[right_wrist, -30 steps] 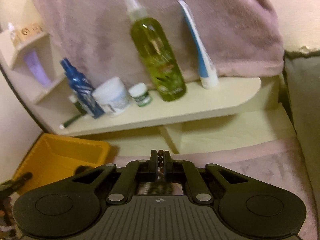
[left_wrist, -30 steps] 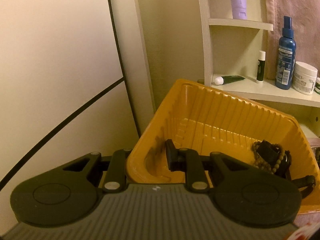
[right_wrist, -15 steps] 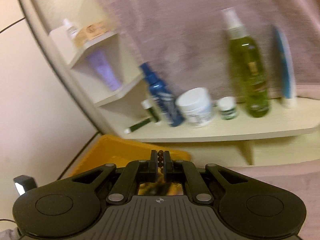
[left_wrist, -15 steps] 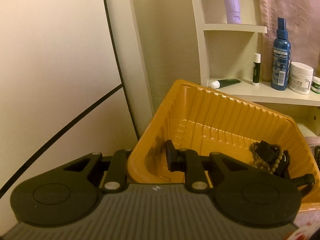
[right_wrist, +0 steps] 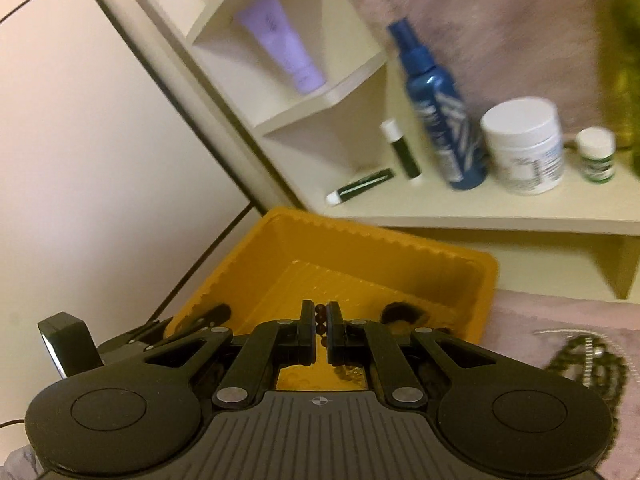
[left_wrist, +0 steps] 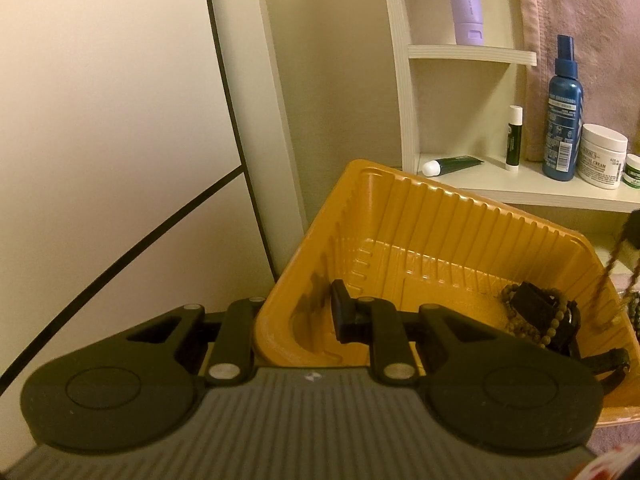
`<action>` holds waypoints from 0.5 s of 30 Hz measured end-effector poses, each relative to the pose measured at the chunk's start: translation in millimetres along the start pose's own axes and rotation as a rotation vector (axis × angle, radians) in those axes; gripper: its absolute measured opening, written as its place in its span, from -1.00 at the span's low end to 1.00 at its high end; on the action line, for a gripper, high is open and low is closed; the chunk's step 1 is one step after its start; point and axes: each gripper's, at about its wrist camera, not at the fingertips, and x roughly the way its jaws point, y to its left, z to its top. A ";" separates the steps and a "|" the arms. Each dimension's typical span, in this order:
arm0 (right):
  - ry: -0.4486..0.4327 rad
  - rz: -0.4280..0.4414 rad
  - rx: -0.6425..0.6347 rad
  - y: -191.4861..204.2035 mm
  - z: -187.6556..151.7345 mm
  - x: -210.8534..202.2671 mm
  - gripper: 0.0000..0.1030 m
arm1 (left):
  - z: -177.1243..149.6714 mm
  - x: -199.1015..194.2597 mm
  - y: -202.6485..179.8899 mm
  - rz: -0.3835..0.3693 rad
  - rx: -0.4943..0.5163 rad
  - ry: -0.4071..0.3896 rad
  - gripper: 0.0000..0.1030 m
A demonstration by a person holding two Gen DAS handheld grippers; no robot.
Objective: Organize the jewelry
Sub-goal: 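Carry the red beaded bracelet into the orange tray and open the right tool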
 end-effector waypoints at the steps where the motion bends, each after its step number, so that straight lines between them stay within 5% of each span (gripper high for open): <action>1: 0.009 0.004 0.001 1.0 -0.6 3.9 -0.91 | -0.2 -0.1 -0.1 0.000 -0.001 -0.001 -0.64; 15: 0.094 -0.073 -0.012 -2.0 -9.7 37.2 -0.87 | 0.9 -0.4 1.7 -0.008 0.000 0.005 -0.64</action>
